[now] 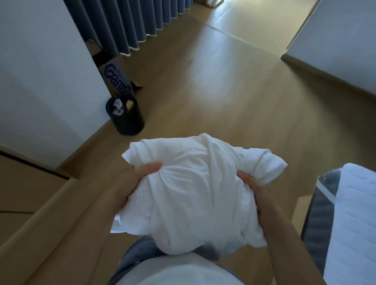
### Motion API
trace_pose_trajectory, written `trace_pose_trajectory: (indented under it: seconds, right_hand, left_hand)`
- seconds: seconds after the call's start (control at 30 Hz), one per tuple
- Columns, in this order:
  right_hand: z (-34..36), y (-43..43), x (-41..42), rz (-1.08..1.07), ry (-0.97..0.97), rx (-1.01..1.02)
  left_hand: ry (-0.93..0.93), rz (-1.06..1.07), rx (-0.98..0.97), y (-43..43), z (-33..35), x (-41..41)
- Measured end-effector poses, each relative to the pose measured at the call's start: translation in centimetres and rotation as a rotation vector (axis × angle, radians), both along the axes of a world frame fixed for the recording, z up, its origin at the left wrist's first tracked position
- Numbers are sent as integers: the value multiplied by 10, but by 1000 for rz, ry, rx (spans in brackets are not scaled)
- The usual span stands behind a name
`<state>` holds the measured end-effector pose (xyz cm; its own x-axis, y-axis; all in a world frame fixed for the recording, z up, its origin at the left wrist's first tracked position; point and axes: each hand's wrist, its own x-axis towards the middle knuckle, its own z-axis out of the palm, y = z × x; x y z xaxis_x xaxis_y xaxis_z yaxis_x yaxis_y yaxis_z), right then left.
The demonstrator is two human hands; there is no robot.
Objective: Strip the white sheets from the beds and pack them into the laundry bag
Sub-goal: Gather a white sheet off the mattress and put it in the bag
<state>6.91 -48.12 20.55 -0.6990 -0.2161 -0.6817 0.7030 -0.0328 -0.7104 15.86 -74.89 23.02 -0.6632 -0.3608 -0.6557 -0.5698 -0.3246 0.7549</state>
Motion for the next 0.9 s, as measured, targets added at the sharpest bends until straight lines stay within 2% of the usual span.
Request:
trace_pose_trajectory:
  seconds: [0.1,0.2,0.4,0.67,0.9]
  right_hand:
    - [4,-33,-84,-18,19,14]
    - [13,-49,-161,-98,66,-1]
    - [2,-46,-327,-219,-5,-43]
    - [1,-36,-601,-171,-19,-48]
    - [-1,-84,-801,-120,-31,-42]
  left_hand:
    - [-49,-86,3,-39,-2,-94]
    - [-19,-170,32,-65,5,-188]
    - [-62,-270,82,-66,1,-388]
    - [-11,-213,95,-57,-2,-637]
    - [-9,-143,131,-102,-7,-824]
